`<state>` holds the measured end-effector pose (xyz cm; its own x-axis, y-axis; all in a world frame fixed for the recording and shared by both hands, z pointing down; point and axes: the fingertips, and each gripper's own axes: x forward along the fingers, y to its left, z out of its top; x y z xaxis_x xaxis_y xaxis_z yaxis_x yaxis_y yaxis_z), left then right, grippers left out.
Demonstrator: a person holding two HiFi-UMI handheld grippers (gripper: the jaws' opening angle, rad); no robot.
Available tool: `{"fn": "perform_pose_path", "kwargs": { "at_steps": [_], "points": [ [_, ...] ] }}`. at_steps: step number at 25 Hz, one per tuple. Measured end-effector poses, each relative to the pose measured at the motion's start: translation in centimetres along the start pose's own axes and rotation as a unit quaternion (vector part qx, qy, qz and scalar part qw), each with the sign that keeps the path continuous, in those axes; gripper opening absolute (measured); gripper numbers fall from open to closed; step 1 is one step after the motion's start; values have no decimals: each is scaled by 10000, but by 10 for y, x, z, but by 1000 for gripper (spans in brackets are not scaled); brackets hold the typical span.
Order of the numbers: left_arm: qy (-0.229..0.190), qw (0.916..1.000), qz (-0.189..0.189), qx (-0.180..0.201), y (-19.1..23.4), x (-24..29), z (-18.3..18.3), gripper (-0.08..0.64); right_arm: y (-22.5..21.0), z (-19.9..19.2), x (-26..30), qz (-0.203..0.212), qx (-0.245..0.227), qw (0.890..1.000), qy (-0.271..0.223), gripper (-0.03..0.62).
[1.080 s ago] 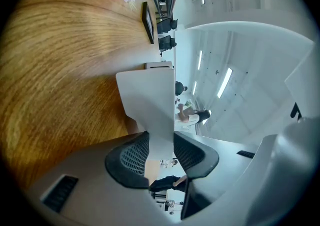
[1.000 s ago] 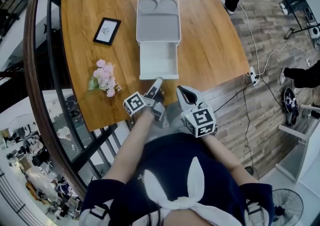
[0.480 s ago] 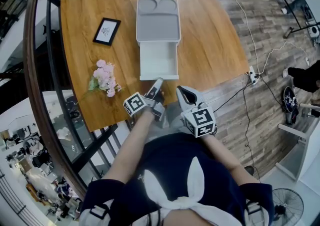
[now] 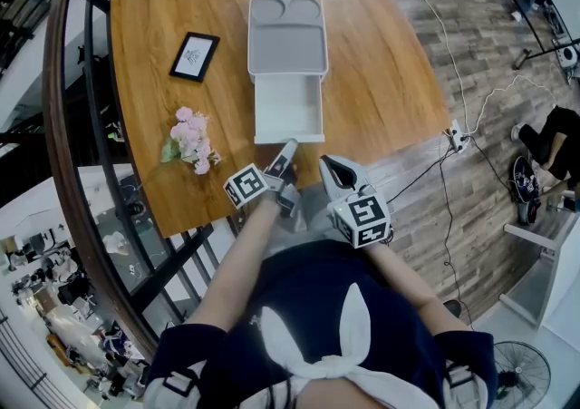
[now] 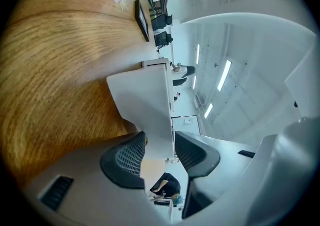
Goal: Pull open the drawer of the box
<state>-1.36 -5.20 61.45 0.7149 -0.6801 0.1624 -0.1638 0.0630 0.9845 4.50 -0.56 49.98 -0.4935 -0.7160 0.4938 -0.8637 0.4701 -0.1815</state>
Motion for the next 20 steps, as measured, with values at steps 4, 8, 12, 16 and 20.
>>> {"fn": "perform_pose_path", "kwargs": {
  "at_steps": [4, 8, 12, 16, 20],
  "points": [
    [28, 9996, 162, 231, 2, -4, 1, 192, 4, -2, 1, 10, -2, 10000, 6, -2],
    [24, 9987, 295, 423, 3, -13, 5, 196, 10, -3, 1, 32, -19, 10000, -2, -2],
    [99, 9960, 387, 801, -3, -21, 6, 198, 16, -3, -1, 63, -33, 10000, -27, -2],
    [194, 9909, 489, 1240, -9, -28, 3, 198, 21, -3, -2, 89, -56, 9999, -45, -2],
    [245, 9822, 528, 1786, -22, -36, 4, 196, 25, -1, -3, 71, -69, 9999, -102, -2]
  ]
}}
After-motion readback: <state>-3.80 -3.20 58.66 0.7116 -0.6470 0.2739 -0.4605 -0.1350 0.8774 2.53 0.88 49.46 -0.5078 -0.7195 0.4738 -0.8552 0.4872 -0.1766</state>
